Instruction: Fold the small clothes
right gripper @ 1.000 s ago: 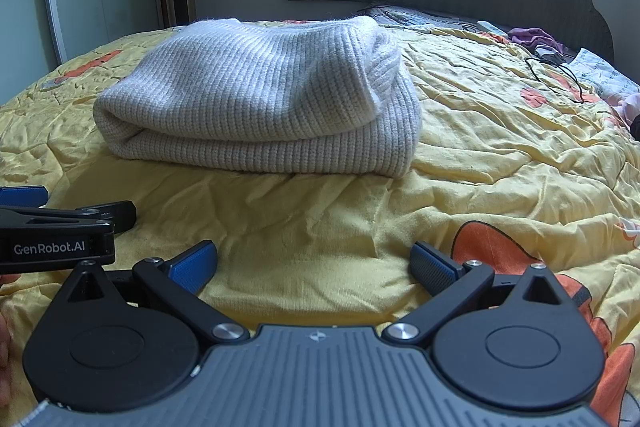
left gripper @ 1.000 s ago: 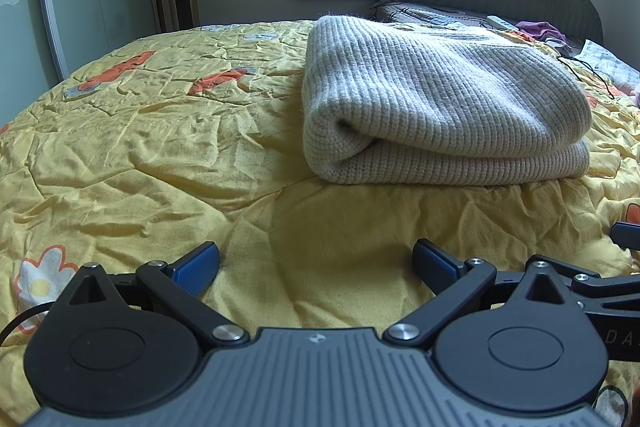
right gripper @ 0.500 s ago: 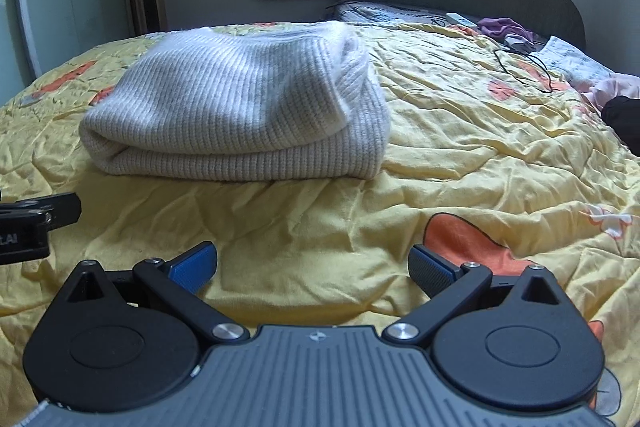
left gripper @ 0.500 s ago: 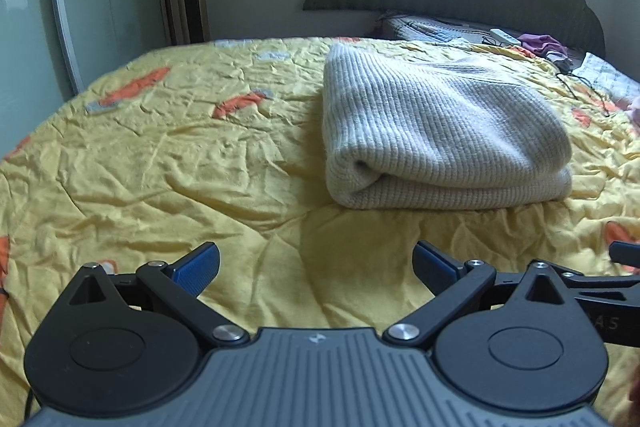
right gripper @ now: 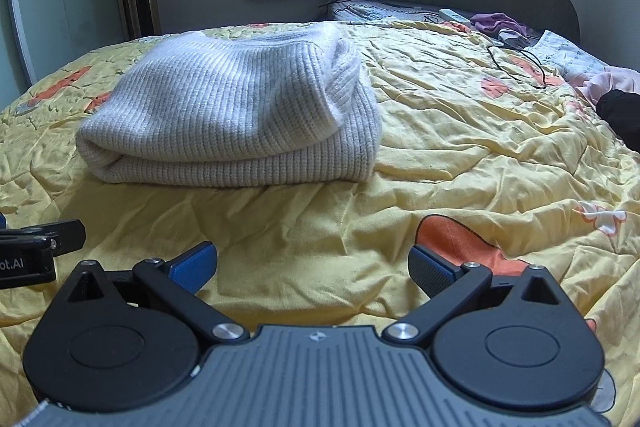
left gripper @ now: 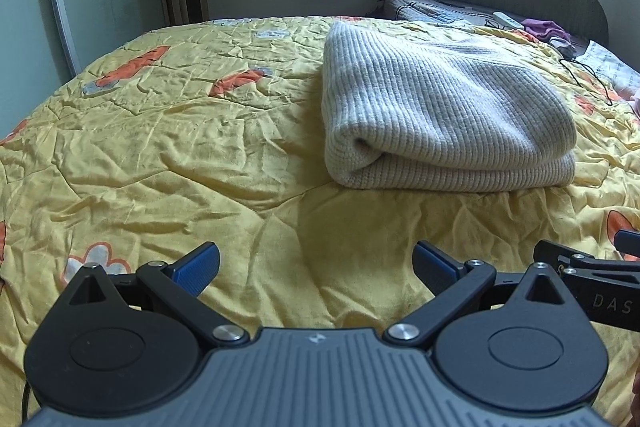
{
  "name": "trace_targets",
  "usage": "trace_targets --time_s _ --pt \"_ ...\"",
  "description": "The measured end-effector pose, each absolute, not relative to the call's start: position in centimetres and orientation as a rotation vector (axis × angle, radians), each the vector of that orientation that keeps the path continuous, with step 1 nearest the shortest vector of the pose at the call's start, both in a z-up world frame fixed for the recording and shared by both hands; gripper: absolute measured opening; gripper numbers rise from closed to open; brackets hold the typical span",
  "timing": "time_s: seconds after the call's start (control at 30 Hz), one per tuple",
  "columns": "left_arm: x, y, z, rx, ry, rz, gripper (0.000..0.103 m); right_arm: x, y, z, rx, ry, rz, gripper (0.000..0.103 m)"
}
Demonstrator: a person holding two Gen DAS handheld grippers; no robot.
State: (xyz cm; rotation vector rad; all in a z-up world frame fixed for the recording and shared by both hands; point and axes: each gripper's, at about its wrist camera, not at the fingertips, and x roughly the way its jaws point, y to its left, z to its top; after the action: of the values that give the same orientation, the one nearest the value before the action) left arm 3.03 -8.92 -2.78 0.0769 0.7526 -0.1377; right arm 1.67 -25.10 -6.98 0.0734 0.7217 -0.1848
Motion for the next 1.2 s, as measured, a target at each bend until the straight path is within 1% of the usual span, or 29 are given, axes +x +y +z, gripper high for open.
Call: trace_targets --time_s 1.2 --pt "3.07 -9.06 -3.14 0.114 0.762 -0.130 0.103 1.07 -24.75 -6.12 0.083 0.702 -0.166 0.103"
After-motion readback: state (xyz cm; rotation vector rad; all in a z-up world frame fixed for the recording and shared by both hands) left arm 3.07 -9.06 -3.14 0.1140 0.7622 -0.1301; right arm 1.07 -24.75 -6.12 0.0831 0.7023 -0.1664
